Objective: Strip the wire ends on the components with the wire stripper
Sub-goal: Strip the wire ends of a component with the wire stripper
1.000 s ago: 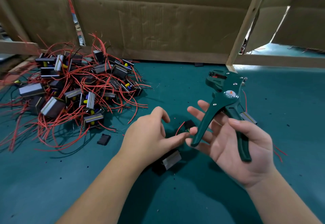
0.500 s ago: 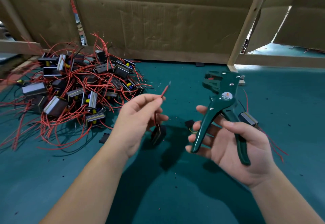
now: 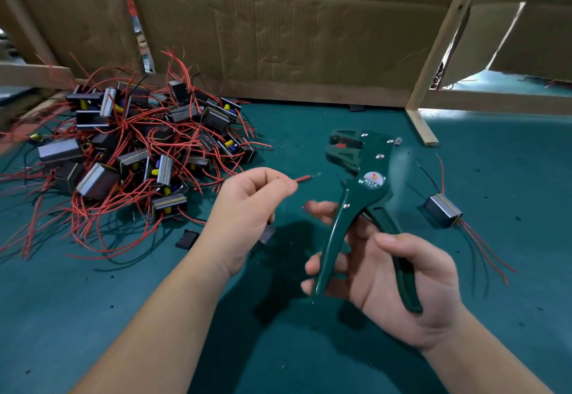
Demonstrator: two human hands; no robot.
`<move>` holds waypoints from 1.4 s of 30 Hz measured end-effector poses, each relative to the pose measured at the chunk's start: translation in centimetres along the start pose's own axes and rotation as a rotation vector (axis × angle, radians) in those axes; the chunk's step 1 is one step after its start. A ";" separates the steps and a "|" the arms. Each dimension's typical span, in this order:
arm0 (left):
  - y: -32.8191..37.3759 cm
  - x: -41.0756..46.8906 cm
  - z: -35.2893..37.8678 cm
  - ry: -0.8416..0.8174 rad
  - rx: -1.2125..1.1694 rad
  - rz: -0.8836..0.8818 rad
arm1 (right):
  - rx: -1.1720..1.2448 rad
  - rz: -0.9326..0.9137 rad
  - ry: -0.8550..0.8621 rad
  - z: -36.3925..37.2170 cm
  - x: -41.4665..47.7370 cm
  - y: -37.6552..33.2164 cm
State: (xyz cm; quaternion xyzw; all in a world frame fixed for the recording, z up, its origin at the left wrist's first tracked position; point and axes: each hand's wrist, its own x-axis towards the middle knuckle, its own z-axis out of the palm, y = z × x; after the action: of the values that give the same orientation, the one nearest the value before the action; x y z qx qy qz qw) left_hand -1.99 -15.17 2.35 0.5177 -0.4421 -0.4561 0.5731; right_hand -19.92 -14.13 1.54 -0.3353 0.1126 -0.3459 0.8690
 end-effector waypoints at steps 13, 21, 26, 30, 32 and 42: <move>-0.1 -0.2 0.0 0.025 -0.009 0.014 | -0.136 -0.083 0.134 0.3 -0.2 -0.1; -0.1 -0.6 0.6 -0.134 0.076 0.100 | -0.126 -0.095 0.073 0.4 -0.2 -0.1; -0.2 -0.5 0.5 0.005 -0.031 0.076 | -0.133 -0.083 0.097 0.2 -0.3 -0.1; 0.0 0.0 -0.2 0.104 -0.148 0.084 | -0.135 -0.016 -0.018 0.1 -0.5 -0.2; 0.2 0.1 -0.6 0.118 -0.141 0.110 | -0.117 0.037 -0.053 0.1 -0.6 -0.4; 1.3 -0.1 -1.6 0.049 -0.033 0.321 | -0.106 0.203 -0.111 -0.2 -0.6 -0.5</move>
State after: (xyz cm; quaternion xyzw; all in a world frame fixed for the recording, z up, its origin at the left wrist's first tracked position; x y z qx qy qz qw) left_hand -0.39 -14.75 3.52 0.4418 -0.4974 -0.3531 0.6578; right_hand -20.70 -14.06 1.72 -0.3864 0.1161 -0.2308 0.8854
